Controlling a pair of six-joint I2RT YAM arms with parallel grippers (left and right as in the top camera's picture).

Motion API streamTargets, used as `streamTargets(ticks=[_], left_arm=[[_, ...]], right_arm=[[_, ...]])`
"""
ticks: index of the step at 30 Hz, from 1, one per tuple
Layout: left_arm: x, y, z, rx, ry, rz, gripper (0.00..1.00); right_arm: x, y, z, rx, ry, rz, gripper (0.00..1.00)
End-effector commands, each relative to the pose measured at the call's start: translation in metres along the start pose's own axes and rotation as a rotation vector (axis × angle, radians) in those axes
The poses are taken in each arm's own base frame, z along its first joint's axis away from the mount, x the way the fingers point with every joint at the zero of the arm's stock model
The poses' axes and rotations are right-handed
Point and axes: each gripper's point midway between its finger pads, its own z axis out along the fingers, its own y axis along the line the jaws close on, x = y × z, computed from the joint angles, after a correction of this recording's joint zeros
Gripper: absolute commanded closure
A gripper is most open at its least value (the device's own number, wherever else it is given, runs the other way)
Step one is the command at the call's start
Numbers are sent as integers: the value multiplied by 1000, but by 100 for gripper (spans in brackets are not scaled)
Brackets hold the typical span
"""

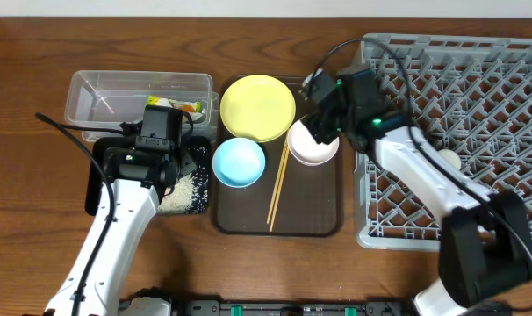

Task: Sort waste into correct bins and load items into the dishwasher rack
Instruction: 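Reach the right gripper to the pink bowl and grasp its rim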

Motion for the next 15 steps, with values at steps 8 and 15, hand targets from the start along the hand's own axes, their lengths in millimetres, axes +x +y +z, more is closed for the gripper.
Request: streamTargets(ticks=[8,15], left_arm=[[-1,6,1,-28,-10,-18,43],[-1,6,1,-28,-10,-18,43]], right_arm=[[52,-23,38,130,182,-16,33],[65,-24,37,138,236,-13,72]])
